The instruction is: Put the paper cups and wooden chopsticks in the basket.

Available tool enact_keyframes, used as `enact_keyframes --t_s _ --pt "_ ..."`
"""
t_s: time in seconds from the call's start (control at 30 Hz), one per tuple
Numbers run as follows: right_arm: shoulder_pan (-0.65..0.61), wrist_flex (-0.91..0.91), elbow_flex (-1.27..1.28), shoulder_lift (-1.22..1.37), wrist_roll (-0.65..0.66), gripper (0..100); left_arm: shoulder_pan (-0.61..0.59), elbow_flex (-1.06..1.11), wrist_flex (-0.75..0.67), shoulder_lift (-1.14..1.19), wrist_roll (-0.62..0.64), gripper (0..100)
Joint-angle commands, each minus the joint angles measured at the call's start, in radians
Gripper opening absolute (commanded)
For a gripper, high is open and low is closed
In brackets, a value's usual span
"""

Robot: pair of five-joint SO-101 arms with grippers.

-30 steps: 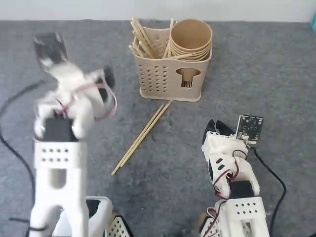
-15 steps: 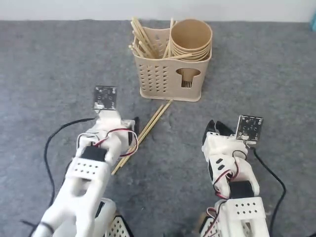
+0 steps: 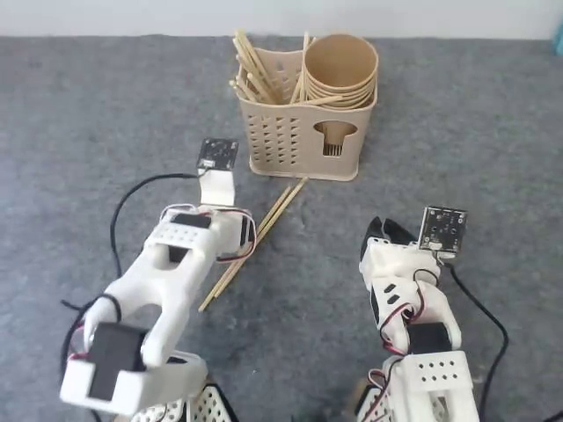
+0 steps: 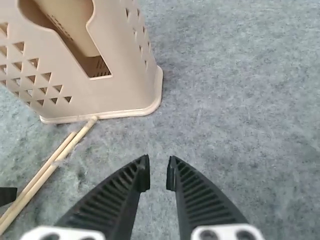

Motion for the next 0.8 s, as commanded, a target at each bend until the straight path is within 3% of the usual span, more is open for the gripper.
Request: enact_keyframes --t_s 0.0,0.23,0.77 --pt "0.004 -0.022 -0.009 0.008 0.003 7.1 0.014 -0.071 0.043 -0.002 -0.044 17" --pt "0.004 -0.022 -0.009 0.008 0.003 7.1 0.081 -0.042 0.044 -0.006 -0.114 17" --pt "-0.021 -0.022 -0.006 0.008 0.005 7.1 0.086 -0.042 0.044 0.005 -0.129 17"
